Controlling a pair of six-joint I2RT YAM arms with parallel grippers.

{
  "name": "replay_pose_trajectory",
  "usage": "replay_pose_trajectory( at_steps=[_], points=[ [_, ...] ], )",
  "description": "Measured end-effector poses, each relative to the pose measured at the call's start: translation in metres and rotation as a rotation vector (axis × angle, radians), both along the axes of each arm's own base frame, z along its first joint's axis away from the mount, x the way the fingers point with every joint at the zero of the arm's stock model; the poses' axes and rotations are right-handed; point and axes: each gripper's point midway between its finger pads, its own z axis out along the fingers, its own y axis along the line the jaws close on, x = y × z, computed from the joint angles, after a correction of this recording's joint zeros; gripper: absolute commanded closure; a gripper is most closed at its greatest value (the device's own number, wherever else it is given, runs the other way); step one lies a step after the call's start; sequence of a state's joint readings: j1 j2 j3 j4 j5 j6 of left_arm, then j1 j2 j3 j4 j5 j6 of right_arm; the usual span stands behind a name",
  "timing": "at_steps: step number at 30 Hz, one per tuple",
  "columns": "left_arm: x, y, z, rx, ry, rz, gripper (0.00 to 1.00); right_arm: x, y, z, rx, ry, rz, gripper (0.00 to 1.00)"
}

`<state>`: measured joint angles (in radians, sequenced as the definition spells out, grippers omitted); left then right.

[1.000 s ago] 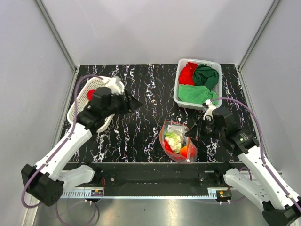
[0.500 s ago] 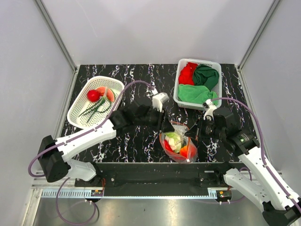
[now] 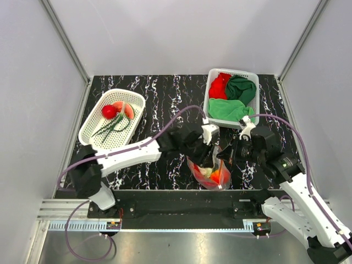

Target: Open the zip-top bag and remove the fake food

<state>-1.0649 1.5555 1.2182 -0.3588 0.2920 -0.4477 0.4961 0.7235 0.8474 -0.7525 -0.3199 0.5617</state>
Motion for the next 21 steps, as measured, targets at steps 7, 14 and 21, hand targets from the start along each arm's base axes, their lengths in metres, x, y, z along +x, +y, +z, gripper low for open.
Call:
replay_pose_trajectory(
  at_steps=[7, 14, 21],
  points=[
    [-0.011, -0.023, -0.042, 0.084, 0.026, -0.085, 0.42, 0.006, -0.011, -0.004, -0.023, 0.014, -0.099, 1.00],
    [-0.021, -0.040, -0.066, 0.093, 0.050, -0.137, 0.24, -0.001, -0.035, -0.017, -0.082, 0.075, -0.231, 1.00],
    [-0.018, -0.058, -0.078, 0.089, 0.051, -0.139, 0.16, -0.012, -0.055, -0.025, -0.127, 0.101, -0.313, 1.00]
  ],
)
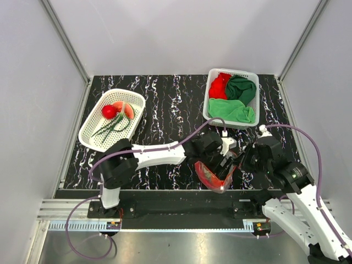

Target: Open the zip-top bag and remove the fake food

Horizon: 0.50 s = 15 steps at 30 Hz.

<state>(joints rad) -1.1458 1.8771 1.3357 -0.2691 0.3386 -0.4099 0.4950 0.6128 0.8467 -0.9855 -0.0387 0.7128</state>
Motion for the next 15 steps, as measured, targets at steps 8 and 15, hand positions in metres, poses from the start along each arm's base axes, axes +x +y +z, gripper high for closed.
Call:
replay_pose_trajectory(
  at_steps=[8, 15],
  points=[
    [-0.004, -0.015, -0.015, -0.009, 0.031, -0.002, 0.10, -0.011, -0.016, -0.011, -0.060, 0.040, -0.038, 1.00],
    [-0.002, -0.014, -0.020, 0.007, 0.002, 0.003, 0.15, -0.014, -0.018, -0.012, -0.064, 0.043, -0.039, 1.00]
  ],
)
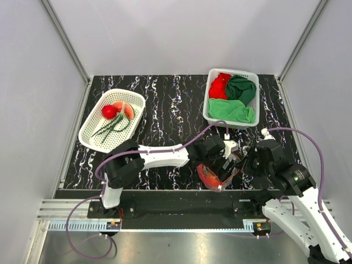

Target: Open the zip-top bag and remove the fake food

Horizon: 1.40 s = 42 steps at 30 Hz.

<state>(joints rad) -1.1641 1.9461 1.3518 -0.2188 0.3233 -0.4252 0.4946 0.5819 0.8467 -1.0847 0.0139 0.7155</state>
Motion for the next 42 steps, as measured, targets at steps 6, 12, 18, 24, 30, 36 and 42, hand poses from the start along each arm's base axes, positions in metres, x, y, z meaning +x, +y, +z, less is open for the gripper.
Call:
replay_pose_trajectory(
  at_steps=[6, 12, 18, 24, 30, 36, 42],
  points=[
    [-0.001, 0.020, -0.014, 0.053, -0.049, 0.019, 0.29, 0.002, 0.005, 0.004, 0.022, -0.013, 0.012, 1.00],
    [0.004, 0.039, -0.026, 0.119, -0.111, 0.036, 0.69, 0.005, 0.011, 0.009, 0.051, -0.031, 0.028, 1.00],
    [0.012, 0.052, -0.012, 0.163, -0.156, 0.060, 0.94, 0.010, 0.020, 0.012, 0.074, -0.038, 0.056, 1.00],
    [0.033, 0.037, 0.045, 0.130, -0.215, 0.090, 1.00, 0.014, 0.036, 0.014, 0.106, -0.053, 0.147, 1.00],
    [0.056, 0.029, 0.110, 0.062, -0.272, 0.133, 1.00, 0.019, 0.045, 0.014, 0.114, -0.052, 0.196, 1.00],
    [0.047, 0.051, 0.145, 0.044, -0.318, 0.093, 1.00, 0.026, 0.048, 0.016, 0.114, -0.073, 0.199, 1.00],
    [0.046, 0.100, 0.226, -0.105, -0.437, 0.124, 1.00, 0.029, 0.049, 0.018, 0.118, -0.086, 0.198, 1.00]
  ],
)
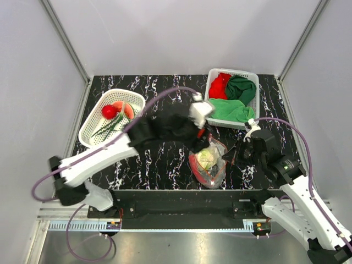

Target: Open the zip-top bag and remove the fake food

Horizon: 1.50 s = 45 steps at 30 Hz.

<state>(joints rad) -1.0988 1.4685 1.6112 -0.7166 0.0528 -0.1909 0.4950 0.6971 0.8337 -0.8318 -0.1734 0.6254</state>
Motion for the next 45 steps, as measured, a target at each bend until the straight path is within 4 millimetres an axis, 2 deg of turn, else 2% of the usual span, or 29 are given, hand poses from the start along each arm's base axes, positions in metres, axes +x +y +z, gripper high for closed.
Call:
replay_pose_trajectory(
  at_steps=[2, 4, 6, 8, 12, 17, 20, 23, 24, 26, 29, 31, 32, 33, 34, 37, 41, 43, 45],
  points=[
    [0.013, 0.030, 0.027, -0.063, -0.041, 0.065, 1.00, 0.000, 0.000, 0.000, 0.001, -0.002, 0.000, 1.00],
    [0.034, 0.064, 0.045, -0.105, -0.084, 0.169, 0.99, 0.001, 0.001, 0.001, 0.003, -0.005, 0.000, 1.00],
    [0.055, 0.096, 0.050, -0.111, -0.117, 0.288, 0.98, 0.002, 0.001, 0.001, 0.004, -0.008, 0.000, 1.00],
    [0.079, 0.131, 0.043, -0.088, -0.137, 0.441, 0.91, 0.003, 0.002, 0.002, 0.007, -0.012, 0.000, 1.00],
    [0.127, 0.204, 0.001, 0.027, -0.117, 0.768, 0.91, 0.005, 0.003, 0.002, 0.008, -0.014, 0.000, 1.00],
    [0.169, 0.293, -0.061, 0.162, -0.015, 1.111, 0.93, 0.006, 0.003, 0.001, 0.006, -0.007, -0.001, 1.00],
    [0.185, 0.336, -0.090, 0.204, 0.058, 1.268, 1.00, 0.006, 0.003, 0.001, 0.006, -0.006, -0.001, 1.00],
    [0.198, 0.379, -0.126, 0.225, 0.167, 1.415, 1.00, 0.006, 0.003, 0.001, 0.005, -0.006, -0.001, 1.00],
    [0.200, 0.388, -0.137, 0.226, 0.202, 1.445, 1.00, 0.005, 0.003, 0.001, 0.004, -0.005, -0.001, 1.00],
    [0.202, 0.410, -0.170, 0.239, 0.312, 1.510, 1.00, 0.006, 0.002, 0.002, 0.002, -0.009, -0.002, 1.00],
    [0.194, 0.427, -0.211, 0.274, 0.454, 1.558, 1.00, 0.007, 0.002, 0.006, 0.002, -0.021, -0.006, 1.00],
    [0.182, 0.427, -0.230, 0.297, 0.523, 1.563, 0.80, 0.007, 0.000, 0.007, -0.001, -0.028, -0.010, 1.00],
    [0.177, 0.425, -0.234, 0.303, 0.543, 1.561, 0.65, 0.007, 0.000, 0.007, -0.003, -0.031, -0.012, 1.00],
    [0.172, 0.423, -0.238, 0.312, 0.562, 1.558, 0.46, 0.007, -0.001, 0.007, -0.006, -0.032, -0.014, 1.00],
    [0.169, 0.422, -0.240, 0.316, 0.573, 1.558, 0.36, 0.007, -0.001, 0.007, -0.008, -0.031, -0.013, 1.00],
    [0.166, 0.417, -0.244, 0.316, 0.591, 1.541, 0.21, 0.007, -0.001, 0.005, -0.016, -0.028, -0.009, 1.00],
    [0.156, 0.414, -0.249, 0.320, 0.611, 1.524, 0.11, 0.008, -0.001, 0.003, -0.027, -0.021, 0.000, 1.00],
    [0.151, 0.413, -0.244, 0.312, 0.604, 1.520, 0.04, 0.009, 0.000, 0.002, -0.030, -0.018, 0.002, 1.00],
    [0.149, 0.412, -0.234, 0.291, 0.578, 1.521, 0.05, 0.009, 0.000, 0.001, -0.032, -0.018, 0.005, 1.00]
  ],
)
